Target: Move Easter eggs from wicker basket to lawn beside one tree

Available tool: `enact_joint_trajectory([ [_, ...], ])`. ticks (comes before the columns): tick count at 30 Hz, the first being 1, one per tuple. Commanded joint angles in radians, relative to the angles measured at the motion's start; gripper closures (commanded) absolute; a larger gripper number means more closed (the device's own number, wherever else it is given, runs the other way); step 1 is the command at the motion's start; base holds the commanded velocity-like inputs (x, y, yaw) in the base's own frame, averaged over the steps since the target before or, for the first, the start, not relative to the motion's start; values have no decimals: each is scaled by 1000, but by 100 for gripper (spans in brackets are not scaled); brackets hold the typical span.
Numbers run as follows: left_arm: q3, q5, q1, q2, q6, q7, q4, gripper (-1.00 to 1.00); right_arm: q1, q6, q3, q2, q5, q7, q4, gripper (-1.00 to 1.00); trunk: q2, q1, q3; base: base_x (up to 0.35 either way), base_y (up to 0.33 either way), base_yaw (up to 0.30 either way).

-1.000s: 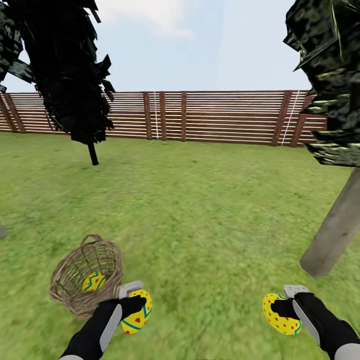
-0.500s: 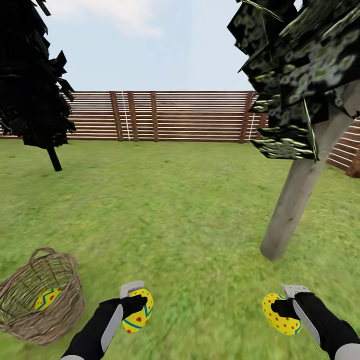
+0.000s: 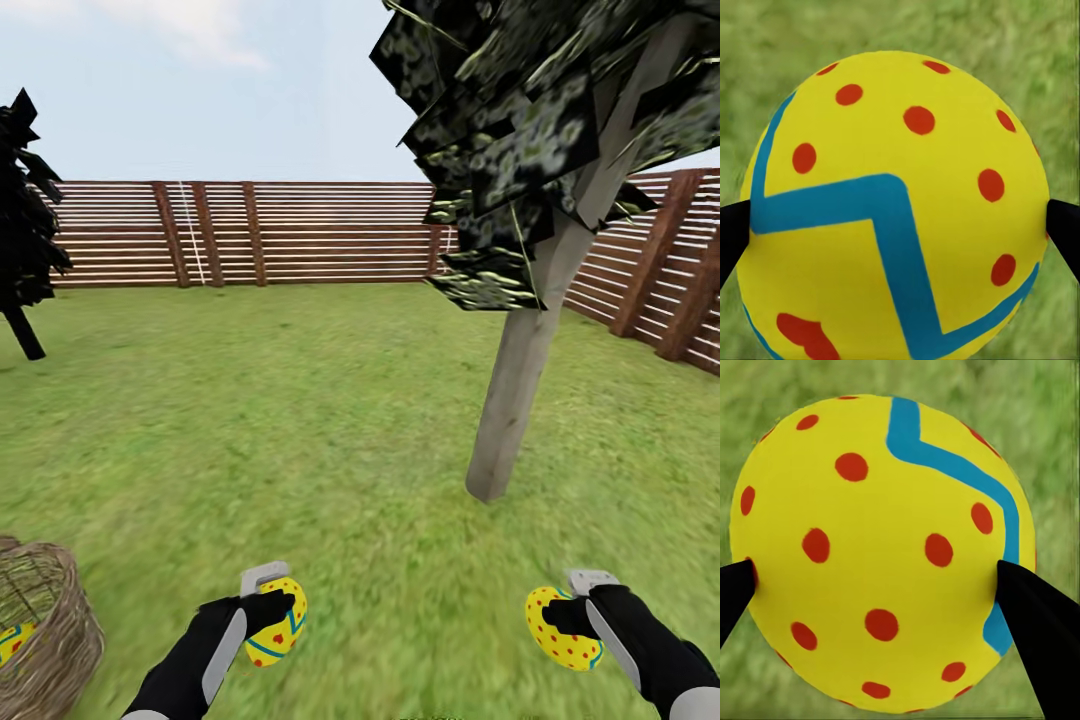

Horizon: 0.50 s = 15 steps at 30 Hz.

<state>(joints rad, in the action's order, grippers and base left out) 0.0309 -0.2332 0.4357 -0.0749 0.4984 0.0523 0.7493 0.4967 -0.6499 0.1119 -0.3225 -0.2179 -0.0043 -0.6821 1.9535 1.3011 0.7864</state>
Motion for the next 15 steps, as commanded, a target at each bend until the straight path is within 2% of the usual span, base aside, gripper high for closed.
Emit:
enact_joint_trajectory([
  [1, 3, -11, 0, -1, 6, 5, 2, 100, 1, -4, 5, -1, -4, 0, -1, 100, 0, 0, 1, 0, -73, -300],
  [8, 3, -11, 0, -1, 6, 4, 2, 100, 1, -4, 5, -1, -4, 0, -1, 100, 0, 0, 1, 0, -22, -293],
  [13, 2, -11, 0, -2, 5, -3, 2, 100, 0, -4, 5, -1, -3, 0, -1, 100, 0, 0, 1, 9, 0, -36],
  [15, 1, -11, 0, -3, 5, -5, -1, 100, 1, -4, 5, -1, -3, 0, -1, 100, 0, 0, 1, 236, -49, -1],
])
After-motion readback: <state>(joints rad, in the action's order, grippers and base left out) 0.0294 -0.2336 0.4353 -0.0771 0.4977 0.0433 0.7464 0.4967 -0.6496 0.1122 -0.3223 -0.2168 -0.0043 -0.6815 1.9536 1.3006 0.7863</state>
